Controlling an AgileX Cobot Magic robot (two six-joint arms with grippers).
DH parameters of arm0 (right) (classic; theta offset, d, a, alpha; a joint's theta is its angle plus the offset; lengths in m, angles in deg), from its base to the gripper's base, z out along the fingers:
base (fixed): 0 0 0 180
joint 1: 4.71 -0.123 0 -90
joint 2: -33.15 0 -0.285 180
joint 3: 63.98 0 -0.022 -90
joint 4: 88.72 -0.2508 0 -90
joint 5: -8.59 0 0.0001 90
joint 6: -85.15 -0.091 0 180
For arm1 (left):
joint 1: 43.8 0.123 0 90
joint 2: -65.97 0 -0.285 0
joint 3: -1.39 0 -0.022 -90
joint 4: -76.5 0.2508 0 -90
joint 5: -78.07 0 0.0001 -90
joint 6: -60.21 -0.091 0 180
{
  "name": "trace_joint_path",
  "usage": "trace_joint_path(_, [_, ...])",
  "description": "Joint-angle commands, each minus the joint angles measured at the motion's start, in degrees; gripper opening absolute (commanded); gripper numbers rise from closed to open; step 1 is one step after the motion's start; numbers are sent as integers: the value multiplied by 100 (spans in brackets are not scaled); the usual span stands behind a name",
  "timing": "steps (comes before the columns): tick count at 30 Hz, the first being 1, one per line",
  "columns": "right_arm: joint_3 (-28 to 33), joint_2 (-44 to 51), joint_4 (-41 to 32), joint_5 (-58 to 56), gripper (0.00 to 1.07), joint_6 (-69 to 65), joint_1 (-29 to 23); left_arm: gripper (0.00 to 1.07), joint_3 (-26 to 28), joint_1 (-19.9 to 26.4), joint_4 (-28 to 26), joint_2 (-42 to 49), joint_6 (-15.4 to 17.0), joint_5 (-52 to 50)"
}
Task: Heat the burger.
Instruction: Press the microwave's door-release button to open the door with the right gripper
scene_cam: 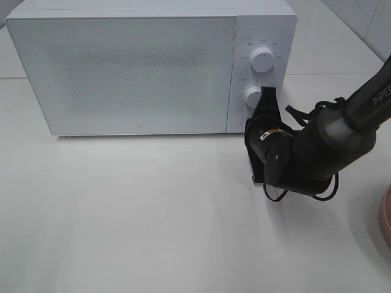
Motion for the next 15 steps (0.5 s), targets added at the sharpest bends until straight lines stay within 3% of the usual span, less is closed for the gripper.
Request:
trace_joint_path(1, [-183,-80,80,0,0,-6,29,100,0,-6,-23,29,-11,-46])
trace_joint_path(15, [-453,-201,57,292,0,206,166,100,0,-6,-23,29,-11,-46])
